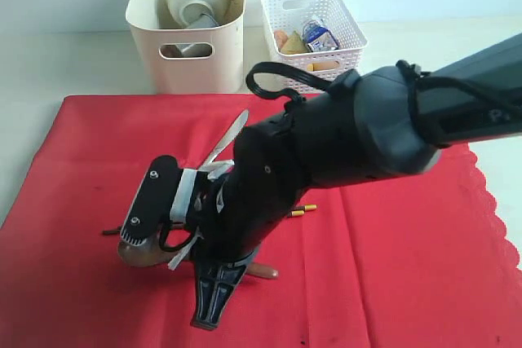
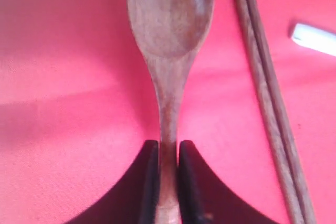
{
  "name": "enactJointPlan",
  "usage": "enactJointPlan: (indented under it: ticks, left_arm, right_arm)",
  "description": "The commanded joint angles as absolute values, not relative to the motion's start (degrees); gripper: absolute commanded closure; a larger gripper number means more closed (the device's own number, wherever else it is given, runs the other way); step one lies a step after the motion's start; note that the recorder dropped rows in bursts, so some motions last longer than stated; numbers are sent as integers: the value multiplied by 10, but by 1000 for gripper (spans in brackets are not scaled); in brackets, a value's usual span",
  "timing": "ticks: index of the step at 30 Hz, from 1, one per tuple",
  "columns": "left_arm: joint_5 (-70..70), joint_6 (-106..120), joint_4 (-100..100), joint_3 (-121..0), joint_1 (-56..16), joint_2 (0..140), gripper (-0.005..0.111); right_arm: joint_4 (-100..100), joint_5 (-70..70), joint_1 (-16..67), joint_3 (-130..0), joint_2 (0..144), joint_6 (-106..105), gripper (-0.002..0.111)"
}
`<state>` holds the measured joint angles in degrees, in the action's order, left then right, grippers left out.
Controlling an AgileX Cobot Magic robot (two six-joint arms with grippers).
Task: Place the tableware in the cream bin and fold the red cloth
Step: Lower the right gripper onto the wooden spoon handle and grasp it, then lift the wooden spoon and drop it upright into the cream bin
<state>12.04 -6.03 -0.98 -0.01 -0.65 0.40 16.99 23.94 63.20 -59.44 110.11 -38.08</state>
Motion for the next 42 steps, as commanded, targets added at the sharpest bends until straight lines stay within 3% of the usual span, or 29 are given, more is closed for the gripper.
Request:
enactJointPlan:
  ticks: [1,13,20,24,27,31,37,39,42]
  left_arm:
    - [118,-60,-6,0,-6,0,104]
    - [118,-60,-6,0,-6,0,104]
    - [118,-60,-6,0,-6,0,104]
    - [118,-60,-6,0,-6,0,104]
    - [118,-60,-6,0,-6,0,104]
    - [118,-60,-6,0,-6,0,104]
    - [118,-60,-6,0,-6,0,104]
    - [118,-60,-6,0,-6,0,104]
    - [118,-60,-6,0,-6,0,104]
  right_arm:
    - [169,236,633,-592,1068,-383,108]
    - [190,50,594,-601,1033,-368,108]
    - [195,23,506,-733,1063,-368,108]
    - [195,-167,488,-836,1170,-328,108]
    - [196,-214,482,-935,1254,-319,108]
    - [240,-168,442,-1116,1371,-278,108]
    - [246,-148,437,-1200,1448,-267,108]
    - [270,-151,437,-1200,1455,-267,105]
    - [300,-151,437,-1200,1454,-268,89]
